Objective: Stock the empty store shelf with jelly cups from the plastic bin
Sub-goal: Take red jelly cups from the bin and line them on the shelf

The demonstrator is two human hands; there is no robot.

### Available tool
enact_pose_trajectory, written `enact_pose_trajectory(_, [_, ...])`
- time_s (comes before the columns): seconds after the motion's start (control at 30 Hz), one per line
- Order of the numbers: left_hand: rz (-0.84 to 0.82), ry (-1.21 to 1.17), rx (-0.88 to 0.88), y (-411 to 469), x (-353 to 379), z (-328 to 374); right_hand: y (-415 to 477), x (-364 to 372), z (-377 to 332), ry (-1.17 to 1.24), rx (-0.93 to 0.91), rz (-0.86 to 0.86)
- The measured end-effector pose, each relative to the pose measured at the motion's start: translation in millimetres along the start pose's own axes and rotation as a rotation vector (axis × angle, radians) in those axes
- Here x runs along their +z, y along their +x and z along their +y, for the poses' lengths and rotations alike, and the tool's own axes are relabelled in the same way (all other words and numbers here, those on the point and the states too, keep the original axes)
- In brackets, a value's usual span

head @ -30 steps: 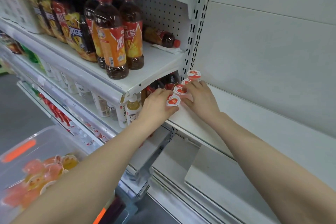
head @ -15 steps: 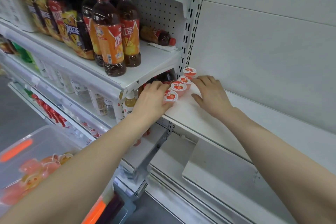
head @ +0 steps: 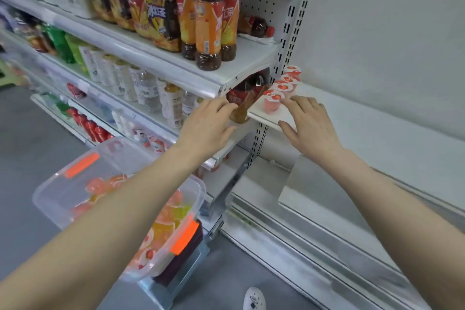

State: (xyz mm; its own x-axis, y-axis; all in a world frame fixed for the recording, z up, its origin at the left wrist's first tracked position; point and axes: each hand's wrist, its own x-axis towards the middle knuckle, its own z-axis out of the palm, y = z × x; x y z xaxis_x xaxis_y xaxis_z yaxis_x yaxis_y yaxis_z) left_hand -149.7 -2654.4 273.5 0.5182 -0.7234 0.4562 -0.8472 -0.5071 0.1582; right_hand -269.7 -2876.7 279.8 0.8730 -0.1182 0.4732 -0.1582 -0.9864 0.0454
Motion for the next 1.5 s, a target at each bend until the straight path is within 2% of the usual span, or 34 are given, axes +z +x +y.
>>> enact_pose_trajectory(0.17, [-0.052,-0.015,-0.089,-86,-6,-47,-36,23,-75,0.070,-0.040,-0.027])
enact_pose_trajectory(0.3, [-0.141,-0.032,-0.224,-159,-1,-87,-64,54,-142,0.170,-0.105,-0.116])
enact_pose_trajectory(0.47, [-0.224,-0.044,-0.487,-241,10,-132,-92,92,-215,0.321,-0.159,-0.370])
enact_pose_trajectory(0.6, [-0.295,-0.003,-0.613,-284,19,-163,-91,126,-255,0.389,-0.294,-0.619])
enact_pose_trajectory(0.87, [-0.224,0.077,-0.587,-307,36,-175,-66,181,-325,0.422,-0.546,-0.817])
enact_pose_trajectory(0.97, [-0.201,0.096,-0.557,-309,38,-177,-62,194,-338,0.393,-0.654,-0.810])
enact_pose_trajectory(1.07, [-0.213,0.106,-0.556,-308,39,-178,-57,201,-337,0.444,-0.682,-0.807])
enact_pose_trajectory(1.13, [-0.243,0.099,-0.563,-307,38,-179,-55,203,-329,0.526,-0.594,-0.806])
enact_pose_trajectory(1.27, [-0.398,0.084,-0.595,-293,39,-186,-42,204,-297,0.658,-0.210,-0.737])
enact_pose_trajectory(1.5, [-0.787,0.082,-0.582,-234,80,-169,-32,199,-250,0.498,-0.040,-0.619])
